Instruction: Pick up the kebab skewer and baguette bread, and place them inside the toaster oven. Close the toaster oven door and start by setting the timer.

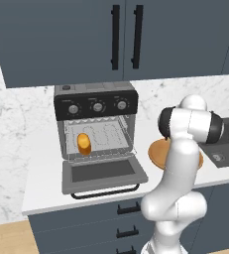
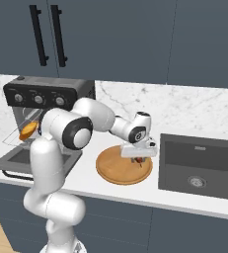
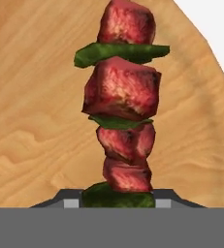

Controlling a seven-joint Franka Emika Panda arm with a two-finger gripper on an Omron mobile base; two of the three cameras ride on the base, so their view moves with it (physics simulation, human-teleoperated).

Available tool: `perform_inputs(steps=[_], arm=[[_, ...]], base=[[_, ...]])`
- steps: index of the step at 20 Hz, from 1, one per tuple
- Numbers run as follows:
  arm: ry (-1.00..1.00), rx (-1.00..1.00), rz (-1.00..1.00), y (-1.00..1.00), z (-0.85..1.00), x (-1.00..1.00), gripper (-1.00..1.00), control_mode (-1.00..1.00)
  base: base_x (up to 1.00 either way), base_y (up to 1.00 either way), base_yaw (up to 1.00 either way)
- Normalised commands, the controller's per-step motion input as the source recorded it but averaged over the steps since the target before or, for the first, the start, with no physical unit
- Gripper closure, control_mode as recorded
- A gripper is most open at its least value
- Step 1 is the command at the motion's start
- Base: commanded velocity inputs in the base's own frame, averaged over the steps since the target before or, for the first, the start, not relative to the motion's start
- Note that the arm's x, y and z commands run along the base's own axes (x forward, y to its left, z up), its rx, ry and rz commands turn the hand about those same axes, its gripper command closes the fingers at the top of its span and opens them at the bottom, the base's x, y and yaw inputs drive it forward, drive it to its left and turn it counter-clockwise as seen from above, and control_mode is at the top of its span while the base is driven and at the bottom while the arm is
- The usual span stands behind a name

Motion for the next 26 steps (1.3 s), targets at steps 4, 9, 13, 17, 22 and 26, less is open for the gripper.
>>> perform_inputs(steps=[4, 9, 13, 17, 22, 26], arm=[[-0.02, 0.0, 0.11, 0.04, 0.93, -0.5, 1.0, -1.0], [-0.04, 0.0, 0.16, 0.22, 0.93, -0.99, 1.0, -1.0], [0.0, 0.0, 0.02, 0.94, 0.52, -1.0, 1.0, -1.0], [0.0, 0.0, 0.0, 1.0, 0.38, -0.81, 1.0, -1.0], [0.0, 0.01, 0.0, 1.0, 0.38, -0.66, 1.0, -1.0], [0.0, 0.0, -0.03, 1.0, 0.35, -0.19, 1.0, -1.0]], base=[[0.0, 0.0, 0.0], [0.0, 0.0, 0.0], [0.0, 0.0, 0.0], [0.0, 0.0, 0.0], [0.0, 0.0, 0.0], [0.0, 0.0, 0.0]])
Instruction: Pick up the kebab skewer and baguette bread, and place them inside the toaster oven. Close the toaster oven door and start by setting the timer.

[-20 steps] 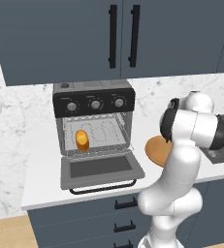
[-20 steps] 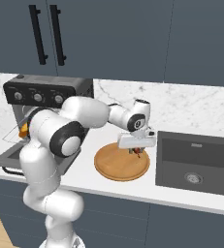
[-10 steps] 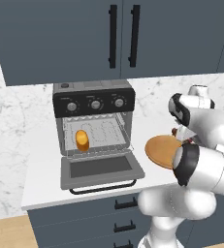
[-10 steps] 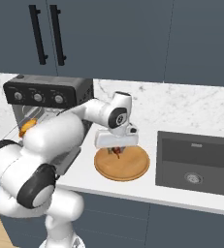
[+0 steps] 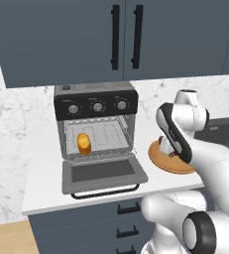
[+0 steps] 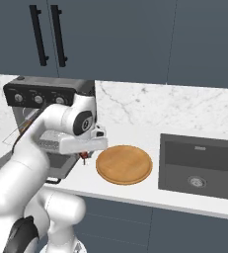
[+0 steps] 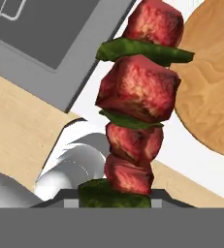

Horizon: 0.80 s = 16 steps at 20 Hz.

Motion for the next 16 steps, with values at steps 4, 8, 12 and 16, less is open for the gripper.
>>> perform_inputs(steps=[4, 8, 12, 16], arm=[[0.0, 0.02, -0.06, 1.0, 0.24, -0.03, 1.0, -1.0], [0.0, 0.07, -0.11, 1.0, 0.05, 0.0, 1.0, -1.0], [0.0, 0.07, -0.14, 1.0, 0.01, 0.04, 1.0, -1.0], [0.02, 0.05, -0.14, 0.96, 0.0, 0.42, 1.0, -1.0]], base=[[0.0, 0.0, 0.0], [0.0, 0.0, 0.0], [0.0, 0.0, 0.0], [0.0, 0.0, 0.0]])
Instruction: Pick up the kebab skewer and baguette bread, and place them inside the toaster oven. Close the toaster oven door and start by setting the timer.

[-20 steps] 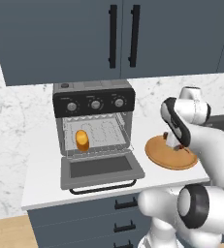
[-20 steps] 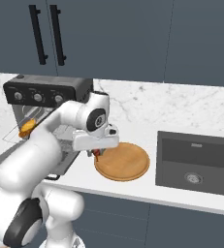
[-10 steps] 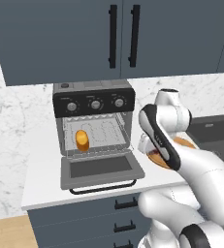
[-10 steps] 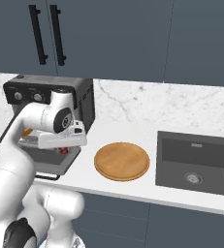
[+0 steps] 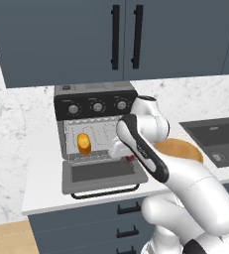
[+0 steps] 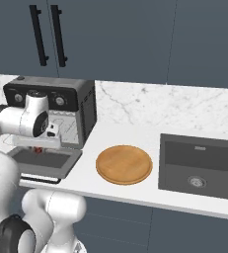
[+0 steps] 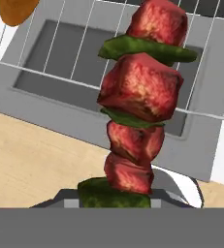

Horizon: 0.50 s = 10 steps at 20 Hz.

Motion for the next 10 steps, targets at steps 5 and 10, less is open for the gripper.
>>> perform_inputs(steps=[5, 10], arm=[[0.03, 0.05, -0.07, 0.48, 0.0, 0.67, 1.0, -1.0], [0.0, 0.0, 0.0, 0.01, -0.01, 0.72, 1.0, -1.0]], base=[[0.0, 0.0, 0.0], [0.0, 0.0, 0.0]])
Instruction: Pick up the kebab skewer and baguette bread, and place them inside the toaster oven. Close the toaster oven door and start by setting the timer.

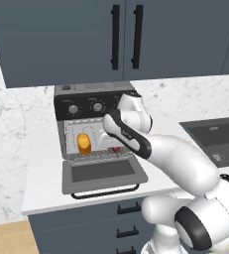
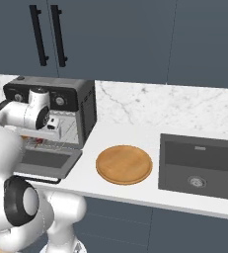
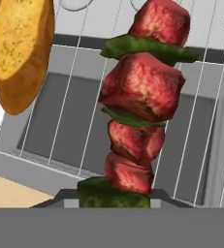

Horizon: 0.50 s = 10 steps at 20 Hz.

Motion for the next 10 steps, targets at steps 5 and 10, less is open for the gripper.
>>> perform_inputs(steps=[5, 10], arm=[[0.0, 0.0, 0.0, 0.01, -0.22, 0.37, 1.0, -1.0], [0.0, 0.0, 0.0, 0.03, -0.23, 0.2, 1.0, -1.0]], base=[[0.0, 0.0, 0.0], [0.0, 0.0, 0.0]])
